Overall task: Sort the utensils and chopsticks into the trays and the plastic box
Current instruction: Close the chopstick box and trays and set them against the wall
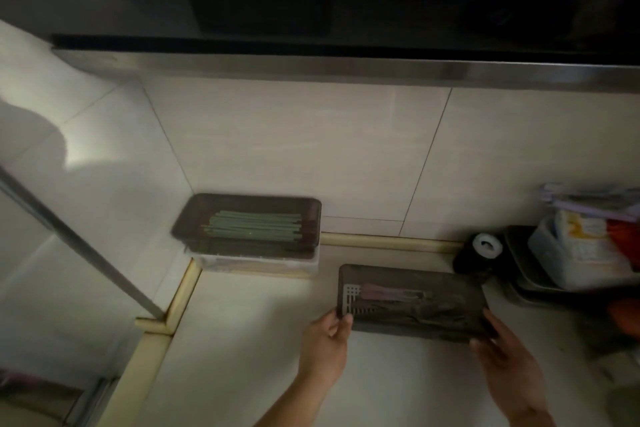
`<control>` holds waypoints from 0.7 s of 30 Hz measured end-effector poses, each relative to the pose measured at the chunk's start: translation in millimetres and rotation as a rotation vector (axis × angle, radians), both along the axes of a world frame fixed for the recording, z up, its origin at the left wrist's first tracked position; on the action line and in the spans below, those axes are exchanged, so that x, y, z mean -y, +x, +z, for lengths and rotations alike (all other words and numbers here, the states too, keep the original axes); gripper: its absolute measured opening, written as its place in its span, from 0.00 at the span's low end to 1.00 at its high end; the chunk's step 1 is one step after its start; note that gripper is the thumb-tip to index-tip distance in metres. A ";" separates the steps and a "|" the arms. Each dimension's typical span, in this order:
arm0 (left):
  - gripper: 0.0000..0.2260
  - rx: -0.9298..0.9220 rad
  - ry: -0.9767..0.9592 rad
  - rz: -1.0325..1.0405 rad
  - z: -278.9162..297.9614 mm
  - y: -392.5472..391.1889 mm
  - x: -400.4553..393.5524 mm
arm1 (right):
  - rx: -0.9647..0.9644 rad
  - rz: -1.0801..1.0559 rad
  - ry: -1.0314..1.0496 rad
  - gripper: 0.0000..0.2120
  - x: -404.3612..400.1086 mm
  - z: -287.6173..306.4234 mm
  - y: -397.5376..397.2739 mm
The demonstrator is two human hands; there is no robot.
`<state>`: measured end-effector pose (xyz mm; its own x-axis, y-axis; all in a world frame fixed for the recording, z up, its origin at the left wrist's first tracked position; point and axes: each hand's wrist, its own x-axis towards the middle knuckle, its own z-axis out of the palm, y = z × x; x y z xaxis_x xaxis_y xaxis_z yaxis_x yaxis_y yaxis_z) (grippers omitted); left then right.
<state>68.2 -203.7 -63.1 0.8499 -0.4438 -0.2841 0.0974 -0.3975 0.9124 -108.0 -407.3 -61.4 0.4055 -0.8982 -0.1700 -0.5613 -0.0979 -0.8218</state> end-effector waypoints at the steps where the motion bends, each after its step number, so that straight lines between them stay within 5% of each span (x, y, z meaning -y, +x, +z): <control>1: 0.08 0.012 -0.003 -0.005 2.4 -2.9 -3.4 | 0.016 -0.012 -0.038 0.26 -6.0 7.5 -2.0; 9: 0.08 0.256 -0.165 0.082 71.5 17.9 -47.5 | 0.224 0.007 -0.429 0.24 -46.2 70.7 14.7; 14: 0.10 0.202 -0.399 0.399 125.6 85.5 -79.7 | 0.495 0.221 -0.346 0.26 -63.7 105.0 92.6; 21: 0.14 0.188 -0.383 0.585 136.1 175.0 -112.7 | 0.462 0.473 -0.308 0.28 -96.6 103.1 195.1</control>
<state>243.2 -91.0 73.1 0.9979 0.0596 -0.0254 0.0240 0.0228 0.9995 87.1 -310.6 41.7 0.7311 -0.5890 0.3444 -0.0046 -0.5090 -0.8607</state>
